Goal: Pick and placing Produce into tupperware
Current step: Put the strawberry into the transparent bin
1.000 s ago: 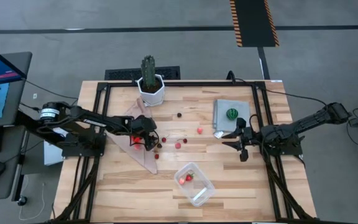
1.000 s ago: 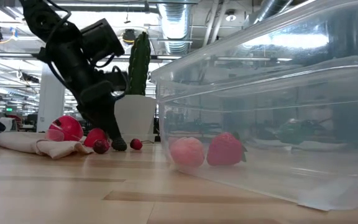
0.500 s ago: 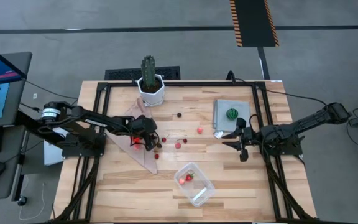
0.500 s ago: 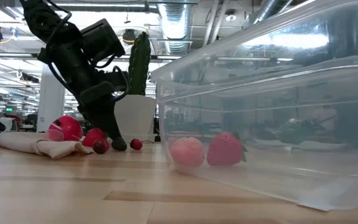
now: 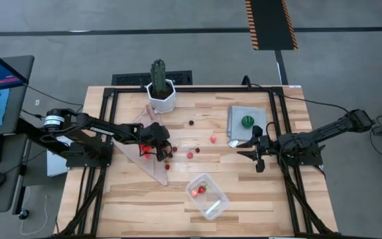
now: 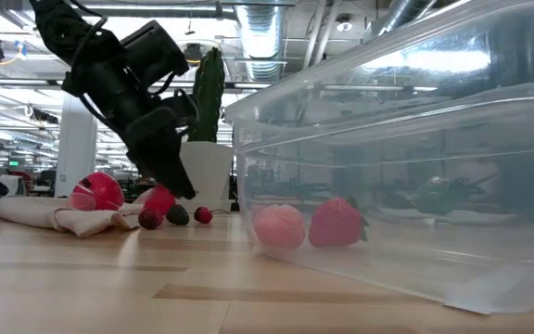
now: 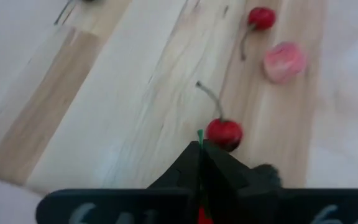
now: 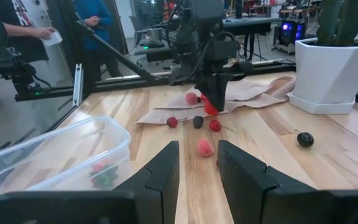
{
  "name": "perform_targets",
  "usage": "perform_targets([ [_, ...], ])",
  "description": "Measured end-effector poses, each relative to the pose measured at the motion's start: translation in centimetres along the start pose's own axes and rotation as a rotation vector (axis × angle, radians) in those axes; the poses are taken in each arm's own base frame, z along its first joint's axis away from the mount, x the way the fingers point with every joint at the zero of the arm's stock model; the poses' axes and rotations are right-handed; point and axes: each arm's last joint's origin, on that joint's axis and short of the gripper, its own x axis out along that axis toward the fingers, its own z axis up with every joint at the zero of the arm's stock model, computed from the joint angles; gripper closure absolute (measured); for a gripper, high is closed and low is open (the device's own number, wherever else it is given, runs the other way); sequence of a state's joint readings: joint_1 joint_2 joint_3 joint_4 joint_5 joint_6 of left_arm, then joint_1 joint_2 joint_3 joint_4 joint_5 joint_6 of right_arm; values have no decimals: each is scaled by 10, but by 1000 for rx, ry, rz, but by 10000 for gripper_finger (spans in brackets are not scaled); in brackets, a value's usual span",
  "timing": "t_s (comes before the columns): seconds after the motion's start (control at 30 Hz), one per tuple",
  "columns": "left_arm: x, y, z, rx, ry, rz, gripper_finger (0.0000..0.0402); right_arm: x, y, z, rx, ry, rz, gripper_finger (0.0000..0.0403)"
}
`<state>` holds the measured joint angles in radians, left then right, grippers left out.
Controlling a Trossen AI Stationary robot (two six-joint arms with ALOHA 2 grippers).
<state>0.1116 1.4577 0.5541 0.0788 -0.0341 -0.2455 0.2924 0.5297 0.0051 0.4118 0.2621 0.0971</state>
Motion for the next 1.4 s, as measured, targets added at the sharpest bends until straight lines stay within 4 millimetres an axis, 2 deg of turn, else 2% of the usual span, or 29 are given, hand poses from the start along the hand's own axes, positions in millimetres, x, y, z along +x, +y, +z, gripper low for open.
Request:
perform_targets([
  [0.13,-3,-2,8,0,-24,-20,401,0,0,0,0,0,-1,269],
  [0.37,-11,-21,40,24,-107,-142,401,0,0,0,2,0,-1,269],
  [0.67,-33,-77,74,87,-275,-359,401,0,0,0,8,1,-1,270],
  [0.8,-43,-101,77,112,-322,-430,401,0,0,0,8,1,-1,268],
  [0.93,-48,-115,74,92,-357,-443,401,0,0,0,8,1,-1,270],
  [1.03,-43,-123,70,80,-364,-407,401,0,0,0,8,1,-1,269],
  [1.17,-20,-131,66,52,-340,-444,401,0,0,0,8,0,-1,268],
  [1.4,7,-157,79,97,-347,-545,401,0,0,0,8,0,-1,270],
])
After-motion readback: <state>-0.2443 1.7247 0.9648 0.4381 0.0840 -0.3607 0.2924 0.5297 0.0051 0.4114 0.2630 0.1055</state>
